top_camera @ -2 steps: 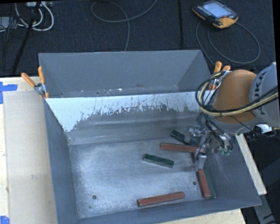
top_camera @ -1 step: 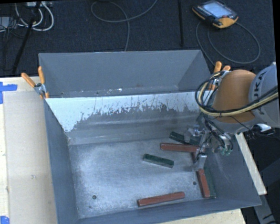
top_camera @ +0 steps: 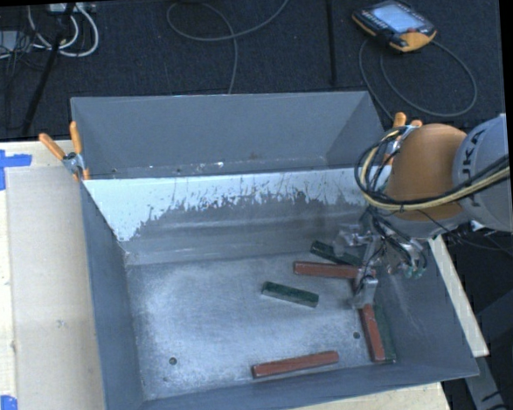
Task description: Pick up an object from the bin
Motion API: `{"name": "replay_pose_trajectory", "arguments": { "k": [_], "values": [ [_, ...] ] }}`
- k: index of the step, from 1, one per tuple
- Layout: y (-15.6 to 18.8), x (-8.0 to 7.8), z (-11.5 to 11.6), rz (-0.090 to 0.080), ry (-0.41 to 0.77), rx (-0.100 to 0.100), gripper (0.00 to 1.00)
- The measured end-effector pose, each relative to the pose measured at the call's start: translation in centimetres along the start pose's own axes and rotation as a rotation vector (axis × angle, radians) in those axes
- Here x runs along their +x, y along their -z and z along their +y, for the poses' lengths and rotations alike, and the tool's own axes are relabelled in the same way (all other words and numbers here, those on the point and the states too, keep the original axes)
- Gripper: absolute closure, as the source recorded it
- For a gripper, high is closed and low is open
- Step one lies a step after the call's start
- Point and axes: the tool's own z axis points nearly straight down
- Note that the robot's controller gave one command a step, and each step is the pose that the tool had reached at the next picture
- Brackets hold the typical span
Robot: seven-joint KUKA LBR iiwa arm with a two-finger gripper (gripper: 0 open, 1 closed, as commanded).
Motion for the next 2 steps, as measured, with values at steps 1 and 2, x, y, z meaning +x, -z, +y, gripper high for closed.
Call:
{"name": "replay_pose_trajectory", "arguments": {
  "k": [1, 2],
  "values": [
    [-0.3, -1.7, 1.5, 0.001, -0.137, 0.0, 0.0],
    [-0.6, -2.9, 0.6, 0.001, -0.084, 0.001, 1.0]
  ]
}}
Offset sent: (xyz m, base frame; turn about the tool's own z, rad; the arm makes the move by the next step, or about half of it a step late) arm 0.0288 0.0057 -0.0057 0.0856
